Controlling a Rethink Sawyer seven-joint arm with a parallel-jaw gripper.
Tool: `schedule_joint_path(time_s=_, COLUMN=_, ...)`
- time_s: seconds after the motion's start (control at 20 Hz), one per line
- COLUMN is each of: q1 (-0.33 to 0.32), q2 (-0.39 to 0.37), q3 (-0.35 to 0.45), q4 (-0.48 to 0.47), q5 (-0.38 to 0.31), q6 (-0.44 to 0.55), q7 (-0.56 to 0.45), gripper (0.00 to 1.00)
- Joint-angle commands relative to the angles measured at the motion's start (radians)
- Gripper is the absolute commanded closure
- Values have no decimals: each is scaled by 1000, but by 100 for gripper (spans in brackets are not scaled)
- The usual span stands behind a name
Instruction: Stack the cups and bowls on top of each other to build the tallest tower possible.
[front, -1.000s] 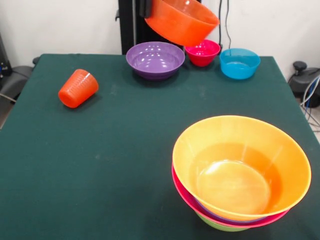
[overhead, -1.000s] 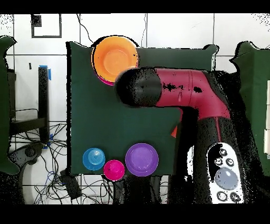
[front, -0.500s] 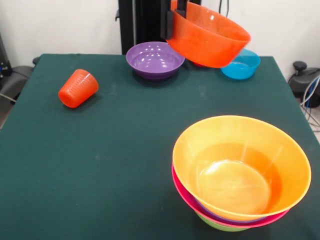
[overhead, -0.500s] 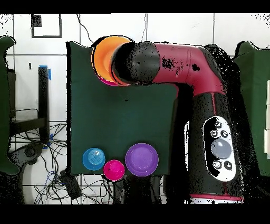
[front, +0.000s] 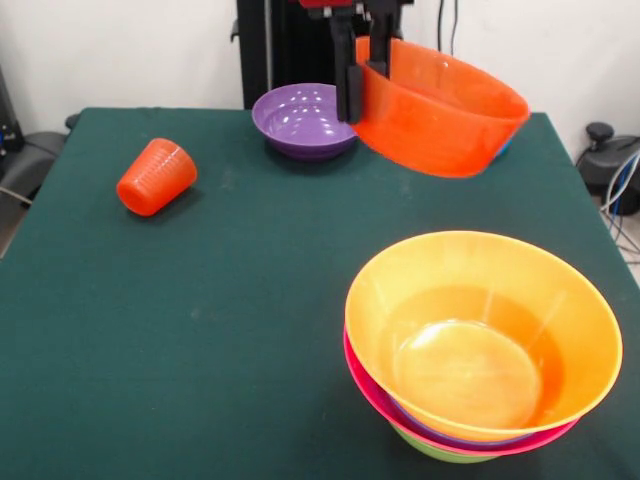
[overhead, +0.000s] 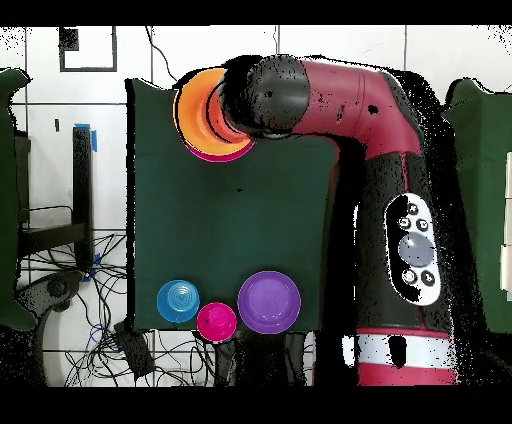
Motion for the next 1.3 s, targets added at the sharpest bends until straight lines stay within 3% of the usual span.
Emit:
schedule_joint_path(time_s=0.05, q1=39, q2=146, q3=79, q4=-168, q5=23, q6=137, q7=68, gripper=100)
schedule_joint_path(time_s=0.55, q1=73, q2=312, q3=118, q4=-498, q5=39, q6=318, q7=22, gripper=100)
schedule_joint_path(time_s=0.75, q1=78, q2=328, q3=126, q4=-549, q5=46, q6=366, q7=26, gripper=100)
schedule_joint_path(time_s=1.05, q1=101, q2=383, q3=163, q4=-714, q5=28, q6=495, q7=37, gripper=100)
schedule_joint_path(time_s=1.3, q1=108, q2=419, q3=189, q4=-786, q5=12, q6=526, q7=28, gripper=100)
